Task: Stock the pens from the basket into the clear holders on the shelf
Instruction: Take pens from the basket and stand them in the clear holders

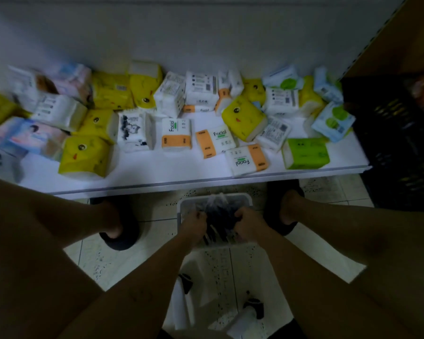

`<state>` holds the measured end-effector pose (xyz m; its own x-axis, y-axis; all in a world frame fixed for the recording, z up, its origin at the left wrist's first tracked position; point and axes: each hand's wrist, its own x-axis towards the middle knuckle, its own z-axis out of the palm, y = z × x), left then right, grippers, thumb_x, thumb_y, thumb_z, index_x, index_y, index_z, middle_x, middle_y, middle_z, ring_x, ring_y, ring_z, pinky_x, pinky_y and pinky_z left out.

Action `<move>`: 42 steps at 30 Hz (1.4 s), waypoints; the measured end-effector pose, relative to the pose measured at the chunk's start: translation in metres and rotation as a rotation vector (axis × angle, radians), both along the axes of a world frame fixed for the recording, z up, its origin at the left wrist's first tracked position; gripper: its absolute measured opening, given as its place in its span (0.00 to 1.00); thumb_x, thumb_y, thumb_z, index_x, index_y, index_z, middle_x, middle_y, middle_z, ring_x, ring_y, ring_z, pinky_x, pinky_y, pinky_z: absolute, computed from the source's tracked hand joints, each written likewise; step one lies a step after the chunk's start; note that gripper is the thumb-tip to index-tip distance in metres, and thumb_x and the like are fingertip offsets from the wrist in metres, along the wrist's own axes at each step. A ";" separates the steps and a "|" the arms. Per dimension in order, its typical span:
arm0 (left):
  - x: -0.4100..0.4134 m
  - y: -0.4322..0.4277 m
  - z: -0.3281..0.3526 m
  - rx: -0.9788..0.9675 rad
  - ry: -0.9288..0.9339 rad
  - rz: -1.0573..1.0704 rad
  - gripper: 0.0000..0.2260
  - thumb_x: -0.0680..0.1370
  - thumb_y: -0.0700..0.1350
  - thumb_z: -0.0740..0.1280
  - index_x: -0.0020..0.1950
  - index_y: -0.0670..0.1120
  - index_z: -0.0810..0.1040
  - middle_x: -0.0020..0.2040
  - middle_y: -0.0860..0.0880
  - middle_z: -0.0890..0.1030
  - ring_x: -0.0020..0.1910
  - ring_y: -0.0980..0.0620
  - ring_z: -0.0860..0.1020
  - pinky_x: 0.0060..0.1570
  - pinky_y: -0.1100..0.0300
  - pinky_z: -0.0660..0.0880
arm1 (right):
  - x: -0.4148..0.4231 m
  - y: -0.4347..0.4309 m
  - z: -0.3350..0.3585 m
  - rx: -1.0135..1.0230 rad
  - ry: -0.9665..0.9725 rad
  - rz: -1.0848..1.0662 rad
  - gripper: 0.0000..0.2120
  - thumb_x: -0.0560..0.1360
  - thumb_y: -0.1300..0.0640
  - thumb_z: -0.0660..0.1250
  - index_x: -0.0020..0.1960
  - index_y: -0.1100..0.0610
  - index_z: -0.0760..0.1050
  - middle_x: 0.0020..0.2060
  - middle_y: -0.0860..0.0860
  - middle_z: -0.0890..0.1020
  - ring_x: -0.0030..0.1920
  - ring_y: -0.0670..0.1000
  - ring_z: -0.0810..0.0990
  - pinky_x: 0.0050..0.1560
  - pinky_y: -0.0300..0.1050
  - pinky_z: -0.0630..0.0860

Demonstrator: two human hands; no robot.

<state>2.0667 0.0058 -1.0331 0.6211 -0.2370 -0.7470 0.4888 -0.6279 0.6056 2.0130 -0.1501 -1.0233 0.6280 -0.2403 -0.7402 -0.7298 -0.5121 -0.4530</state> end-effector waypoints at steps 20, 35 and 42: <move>0.045 0.007 0.181 -0.430 -0.552 0.115 0.11 0.83 0.42 0.56 0.48 0.39 0.75 0.41 0.47 0.77 0.29 0.49 0.72 0.27 0.67 0.65 | 0.041 0.034 0.177 0.328 -0.748 -0.525 0.08 0.81 0.67 0.55 0.51 0.58 0.71 0.38 0.54 0.79 0.29 0.50 0.71 0.32 0.44 0.69; 0.046 -0.004 0.358 -0.778 -0.890 0.204 0.08 0.80 0.44 0.64 0.51 0.41 0.79 0.35 0.48 0.76 0.32 0.55 0.73 0.32 0.61 0.73 | 0.030 0.045 0.339 0.228 -1.268 -0.409 0.10 0.81 0.57 0.61 0.46 0.60 0.78 0.29 0.52 0.71 0.26 0.47 0.70 0.26 0.39 0.69; 0.043 -0.003 0.436 -0.907 -0.932 0.089 0.03 0.78 0.40 0.67 0.47 0.45 0.80 0.40 0.44 0.83 0.42 0.49 0.83 0.48 0.50 0.80 | 0.028 0.043 0.416 0.287 -1.417 -0.341 0.10 0.81 0.61 0.61 0.60 0.56 0.76 0.32 0.53 0.74 0.29 0.47 0.71 0.28 0.41 0.68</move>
